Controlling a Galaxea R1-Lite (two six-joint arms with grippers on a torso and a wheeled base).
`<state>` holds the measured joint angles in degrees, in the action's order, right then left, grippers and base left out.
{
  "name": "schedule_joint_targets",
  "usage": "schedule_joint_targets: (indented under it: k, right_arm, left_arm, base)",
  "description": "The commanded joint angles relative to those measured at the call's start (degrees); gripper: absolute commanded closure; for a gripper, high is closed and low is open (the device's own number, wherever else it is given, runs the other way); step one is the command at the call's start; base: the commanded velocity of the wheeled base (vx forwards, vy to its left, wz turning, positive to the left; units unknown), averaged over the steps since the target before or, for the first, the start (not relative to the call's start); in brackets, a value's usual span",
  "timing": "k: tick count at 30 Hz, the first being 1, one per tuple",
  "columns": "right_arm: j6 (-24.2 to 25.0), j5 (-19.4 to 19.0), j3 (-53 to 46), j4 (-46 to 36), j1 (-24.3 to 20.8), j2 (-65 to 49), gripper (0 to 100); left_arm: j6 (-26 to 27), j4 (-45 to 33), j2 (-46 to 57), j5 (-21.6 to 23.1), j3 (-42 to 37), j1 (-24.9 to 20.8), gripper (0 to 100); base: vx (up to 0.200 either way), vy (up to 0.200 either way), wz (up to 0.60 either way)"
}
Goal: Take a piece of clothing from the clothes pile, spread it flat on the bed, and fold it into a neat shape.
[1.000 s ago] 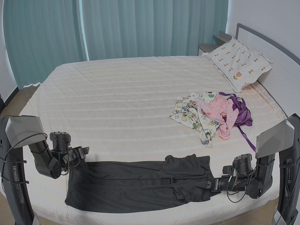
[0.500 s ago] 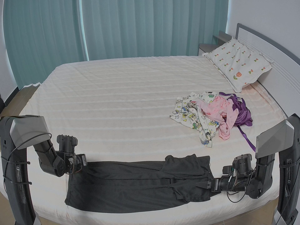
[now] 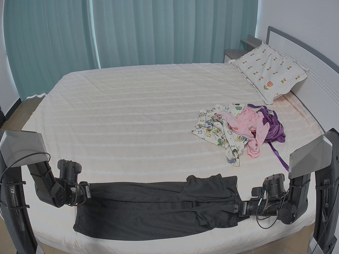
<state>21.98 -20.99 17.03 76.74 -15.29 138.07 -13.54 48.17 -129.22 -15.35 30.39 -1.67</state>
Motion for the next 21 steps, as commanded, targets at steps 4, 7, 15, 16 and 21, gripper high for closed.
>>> schedule_joint_targets:
  k: [4, 7, 15, 16, 21]
  right_arm:
    - [-0.09, 0.07, -0.16, 0.60, -0.01, 0.09, 0]
    - [-0.09, 0.07, -0.16, 0.60, -0.09, 0.09, 0]
    - [-0.09, 0.07, -0.16, 0.69, -0.01, 0.09, 0]
    - [-0.09, -0.01, -0.16, 0.69, -0.01, 0.01, 0]
    - [-0.09, 0.07, -0.16, 0.69, -0.09, 0.01, 0]
  left_arm:
    - [-1.05, 0.53, 2.75, -0.56, -7.63, -0.62, 100]
    - [-3.16, 0.79, 2.66, -0.56, -8.15, -0.62, 100]
    - [-7.37, 1.05, 2.39, -0.56, -11.41, -3.52, 0]
    - [-7.90, 1.32, 2.66, -0.56, -12.20, -3.87, 0]
    - [-10.19, 3.60, 4.06, -0.56, -13.87, -3.25, 0]
  base:
    - [0.000, 0.000, 0.00]
    - [0.000, 0.000, 0.00]
    - [0.000, 0.000, 0.00]
    - [0.000, 0.000, 0.00]
    - [0.000, 0.000, 0.00]
